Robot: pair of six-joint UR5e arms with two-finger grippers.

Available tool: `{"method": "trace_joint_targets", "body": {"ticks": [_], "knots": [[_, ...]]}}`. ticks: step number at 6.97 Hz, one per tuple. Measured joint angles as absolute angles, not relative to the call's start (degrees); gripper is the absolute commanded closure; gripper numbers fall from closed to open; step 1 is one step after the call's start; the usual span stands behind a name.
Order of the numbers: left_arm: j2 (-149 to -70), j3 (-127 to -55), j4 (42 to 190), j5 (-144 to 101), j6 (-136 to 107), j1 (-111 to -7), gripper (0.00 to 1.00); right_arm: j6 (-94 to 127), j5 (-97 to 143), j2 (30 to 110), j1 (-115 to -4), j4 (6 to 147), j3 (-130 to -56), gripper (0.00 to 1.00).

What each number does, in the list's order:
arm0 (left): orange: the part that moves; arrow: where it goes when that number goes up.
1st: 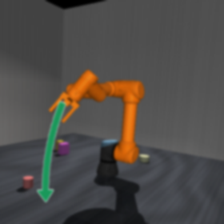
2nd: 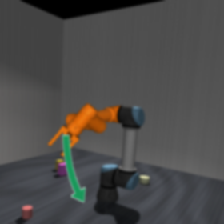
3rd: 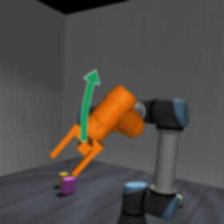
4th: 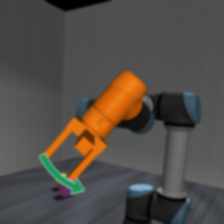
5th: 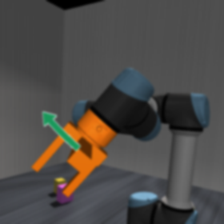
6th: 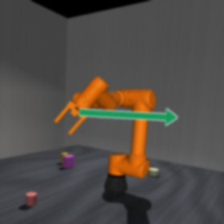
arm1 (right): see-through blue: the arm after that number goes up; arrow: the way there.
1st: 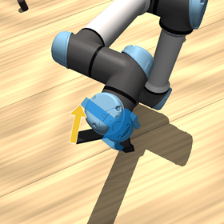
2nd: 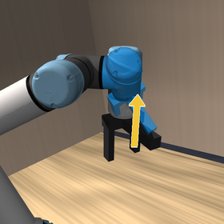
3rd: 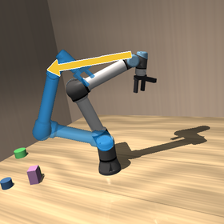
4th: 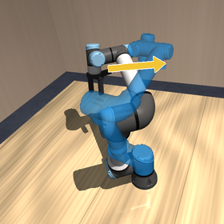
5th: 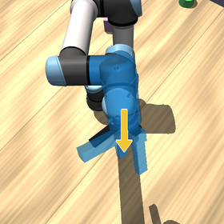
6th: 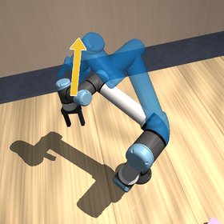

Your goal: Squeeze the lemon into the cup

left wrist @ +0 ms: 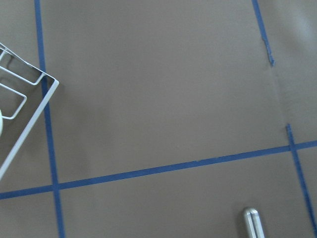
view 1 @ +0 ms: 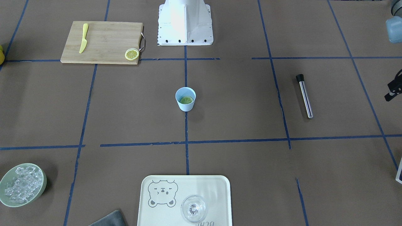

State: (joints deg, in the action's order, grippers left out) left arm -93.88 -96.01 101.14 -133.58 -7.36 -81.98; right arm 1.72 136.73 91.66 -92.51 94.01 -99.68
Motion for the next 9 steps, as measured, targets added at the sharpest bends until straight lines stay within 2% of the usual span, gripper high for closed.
{"method": "trace_joint_targets", "body": {"ticks": [4, 9], "knots": [[-87.3, -93.5, 101.3, -133.4, 2.1, -87.5, 0.0, 1.8, 136.7, 91.7, -92.5, 94.0, -99.6, 0.0], [-87.7, -93.7, 97.2, -133.3, 2.3, -88.0, 0.0, 1.8, 136.8, 92.3, -92.5, 94.1, -99.4, 0.0]]}}
